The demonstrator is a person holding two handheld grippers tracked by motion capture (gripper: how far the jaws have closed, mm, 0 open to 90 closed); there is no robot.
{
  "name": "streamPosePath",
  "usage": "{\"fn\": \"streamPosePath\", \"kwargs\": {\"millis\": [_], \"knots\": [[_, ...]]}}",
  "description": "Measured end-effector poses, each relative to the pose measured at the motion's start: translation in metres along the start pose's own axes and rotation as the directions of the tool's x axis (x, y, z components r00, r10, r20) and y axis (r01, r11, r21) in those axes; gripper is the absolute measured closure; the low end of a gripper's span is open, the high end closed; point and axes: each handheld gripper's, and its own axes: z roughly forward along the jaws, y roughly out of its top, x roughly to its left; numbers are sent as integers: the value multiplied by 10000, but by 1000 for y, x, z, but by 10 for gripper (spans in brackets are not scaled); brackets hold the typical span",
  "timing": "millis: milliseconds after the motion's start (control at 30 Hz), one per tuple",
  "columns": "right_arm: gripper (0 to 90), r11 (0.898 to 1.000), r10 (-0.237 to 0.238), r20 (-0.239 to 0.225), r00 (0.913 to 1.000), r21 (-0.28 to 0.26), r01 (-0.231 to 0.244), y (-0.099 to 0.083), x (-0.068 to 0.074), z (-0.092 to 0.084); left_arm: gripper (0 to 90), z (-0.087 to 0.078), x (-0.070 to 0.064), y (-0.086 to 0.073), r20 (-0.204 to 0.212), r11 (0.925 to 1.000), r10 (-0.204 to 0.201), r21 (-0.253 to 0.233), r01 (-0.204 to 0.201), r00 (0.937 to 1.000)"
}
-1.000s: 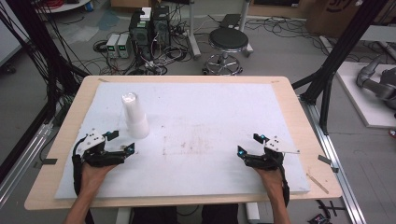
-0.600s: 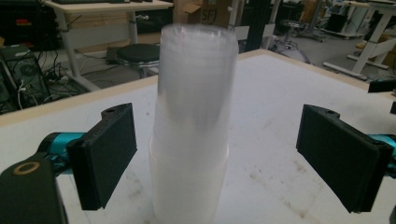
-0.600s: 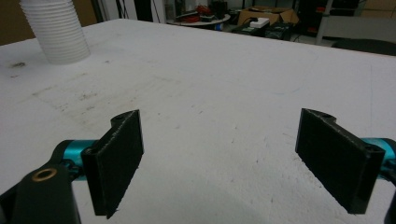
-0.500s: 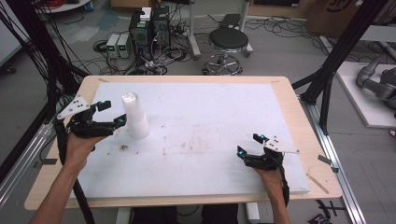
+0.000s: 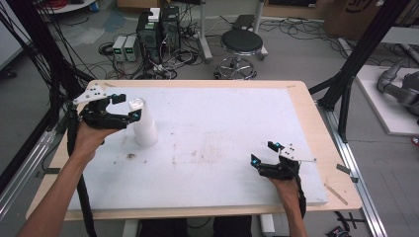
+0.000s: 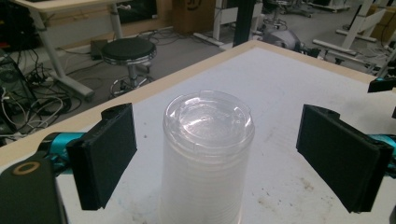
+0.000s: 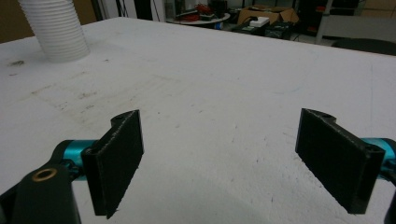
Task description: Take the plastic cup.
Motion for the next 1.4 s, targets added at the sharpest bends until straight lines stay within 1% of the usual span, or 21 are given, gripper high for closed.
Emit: {"fn": "streamPosePath", "kwargs": {"millis": [100, 133, 200, 300, 400, 500, 600, 667, 800, 833, 933, 1067, 1133, 1200, 1233, 1267, 1367, 1400], "knots": [[153, 10000, -18, 13, 10000, 7, 18, 0, 0, 0, 121, 7, 1, 1, 83, 9997, -55, 231, 53, 9999], [152, 10000, -13, 11, 10000, 18, 13, 0, 0, 0, 121, 10, 1, 1, 128, 9996, -29, 294, 25, 9999], [153, 10000, -15, 15, 10000, 14, 15, 0, 0, 0, 121, 16, 1, 2, 155, 9983, 83, 581, -92, 9998], [152, 10000, -28, 14, 10000, 7, 28, 0, 0, 0, 121, 25, 1, 1, 113, 9939, 108, 1097, -119, 9999], [152, 10000, -1, 8, 10000, 20, 1, 0, 0, 0, 121, 32, 2, -2, 3, 9874, 210, 1571, -208, 9998], [152, 10000, -6, -1, 10000, 3, 6, 0, 0, 0, 123, 36, 2, -3, 18, 9854, 194, 1694, -194, 9998], [152, 10000, 13, 0, 10000, 21, -13, 0, 0, 0, 125, 37, 2, -4, -24, 9829, 192, 1830, -184, 9998], [153, 10000, 5, 8, 10000, 16, -5, 0, 0, 0, 132, 37, 2, -4, -64, 9826, 152, 1853, -138, 9999], [152, 10000, 26, 14, 10000, 16, -26, 0, 0, 0, 169, 35, 3, -4, -75, 9805, 162, 1958, -144, 9998], [152, 10000, 2, 16, 10000, 18, -2, 0, 0, 0, 195, 35, 3, -4, 16, 9801, 175, 1979, -175, 9998], [152, 10000, 5, 13, 10000, 25, -6, 0, 0, 0, 207, 36, 2, -4, 105, 9782, 215, 2065, -233, 9997], [152, 10000, 45, 20, 10000, 73, -45, 0, 0, 1, 266, 38, 1, -5, 75, 9733, 349, 2267, -357, 9994], [153, 10000, 44, 35, 10000, 60, -44, 0, 0, 0, 281, 38, 2, -5, 54, 9733, 265, 2280, -270, 9996], [153, 10000, -10, 65, 10000, 52, 10, 0, 0, 0, 315, 37, 2, -4, 49, 9746, 147, 2235, -155, 9999], [153, 10000, -10, 65, 10000, 52, 10, 0, 0, 0, 315, 37, 2, -4, 26, 9744, 123, 2243, -126, 9999], [153, 10000, -47, 61, 10000, 58, 47, 0, 0, 1, 340, 37, 2, -4, -5, 9745, 138, 2240, -133, 9999], [152, 10000, 5, 71, 10000, 99, -6, 0, 0, 1, 346, 36, 3, -4, 5, 9742, 133, 2255, -130, 9999], [153, 10000, -42, 67, 10000, 67, 41, 0, 0, 1, 347, 36, 3, -4, -26, 9740, 162, 2260, -152, 9999]]}}
